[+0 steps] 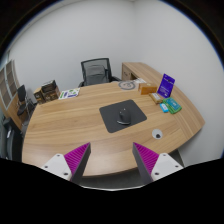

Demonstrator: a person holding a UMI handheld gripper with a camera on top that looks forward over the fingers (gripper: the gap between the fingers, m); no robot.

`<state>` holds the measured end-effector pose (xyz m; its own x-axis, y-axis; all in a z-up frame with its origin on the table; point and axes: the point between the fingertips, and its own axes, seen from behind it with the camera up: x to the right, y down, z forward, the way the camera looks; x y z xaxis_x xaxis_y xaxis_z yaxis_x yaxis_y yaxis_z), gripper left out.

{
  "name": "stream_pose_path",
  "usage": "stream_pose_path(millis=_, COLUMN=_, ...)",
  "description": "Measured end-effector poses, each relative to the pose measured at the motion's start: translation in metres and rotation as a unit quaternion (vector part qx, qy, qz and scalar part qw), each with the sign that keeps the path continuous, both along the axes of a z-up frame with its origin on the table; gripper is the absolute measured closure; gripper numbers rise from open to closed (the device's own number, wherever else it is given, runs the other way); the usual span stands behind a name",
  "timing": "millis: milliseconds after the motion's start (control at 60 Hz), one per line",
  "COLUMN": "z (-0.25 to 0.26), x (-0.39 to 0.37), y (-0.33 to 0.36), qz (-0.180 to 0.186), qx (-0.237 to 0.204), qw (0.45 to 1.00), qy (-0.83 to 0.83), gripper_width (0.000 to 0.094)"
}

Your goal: Arrange mouse

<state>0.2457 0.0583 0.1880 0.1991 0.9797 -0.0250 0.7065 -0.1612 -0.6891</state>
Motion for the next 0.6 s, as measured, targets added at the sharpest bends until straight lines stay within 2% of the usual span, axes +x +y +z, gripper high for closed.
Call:
stream_pose_path(millis=183, z=0.016, x=0.048, y=-0.02, qz=0.008, qx=-0.004, qw=1.0, qy=0.004, gripper_width=0.0074)
stream_pose_path(millis=317, z=0.024, x=0.062, y=-0.022, qz=0.02, qx=0.02, qw=1.0, qy=0.011, gripper_width=0.0072)
stream_pose_path(millis=600, z=0.033, x=0.072, y=-0.028, qz=0.039, qx=0.039, qw=0.998, qy=0.017, gripper_width=0.0074)
